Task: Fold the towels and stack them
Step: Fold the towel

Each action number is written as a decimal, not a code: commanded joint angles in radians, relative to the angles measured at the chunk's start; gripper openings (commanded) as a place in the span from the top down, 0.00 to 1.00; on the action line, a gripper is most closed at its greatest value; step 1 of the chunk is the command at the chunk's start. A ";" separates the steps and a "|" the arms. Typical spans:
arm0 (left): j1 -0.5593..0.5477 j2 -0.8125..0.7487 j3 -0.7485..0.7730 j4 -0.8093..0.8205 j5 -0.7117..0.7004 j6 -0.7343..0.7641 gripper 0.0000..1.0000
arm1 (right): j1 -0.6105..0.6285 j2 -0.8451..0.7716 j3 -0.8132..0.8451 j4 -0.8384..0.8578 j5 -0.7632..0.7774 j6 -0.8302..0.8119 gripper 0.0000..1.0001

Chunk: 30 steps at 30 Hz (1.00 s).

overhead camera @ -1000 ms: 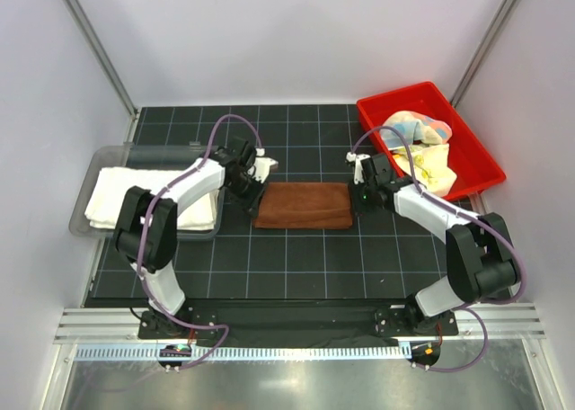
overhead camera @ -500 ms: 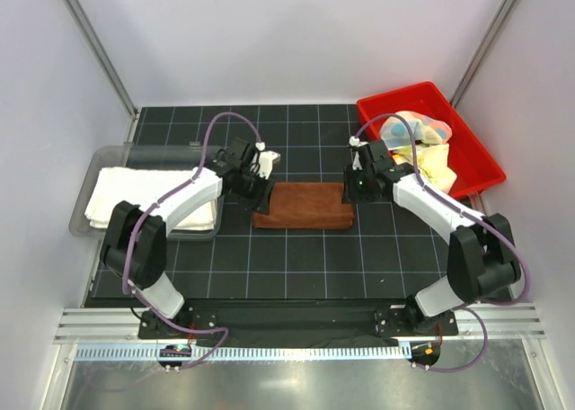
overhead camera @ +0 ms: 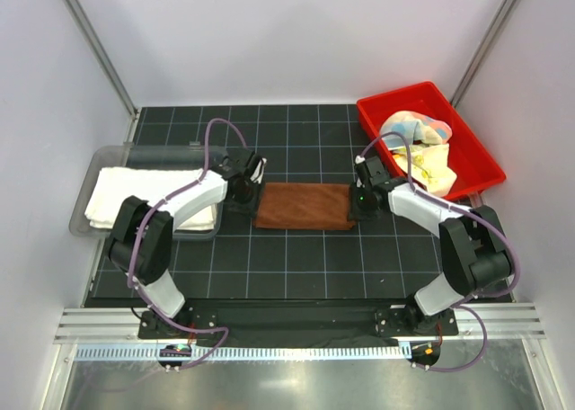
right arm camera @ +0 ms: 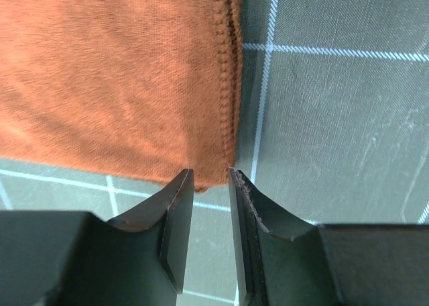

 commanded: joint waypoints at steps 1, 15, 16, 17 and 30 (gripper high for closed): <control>-0.005 -0.082 0.055 0.001 -0.009 -0.040 0.59 | 0.011 -0.080 0.044 -0.018 -0.031 0.033 0.64; -0.088 -0.036 -0.081 0.133 0.036 -0.100 0.61 | 0.036 0.038 -0.004 0.177 -0.193 0.090 0.72; -0.088 -0.032 -0.091 0.133 0.010 -0.101 0.61 | 0.031 0.043 -0.017 0.185 -0.180 0.087 0.72; -0.088 -0.028 -0.097 0.133 0.009 -0.103 0.61 | 0.022 0.049 -0.026 0.194 -0.180 0.084 0.72; -0.086 -0.142 0.009 0.074 0.046 -0.166 0.58 | 0.005 0.001 -0.066 0.183 -0.172 0.035 0.71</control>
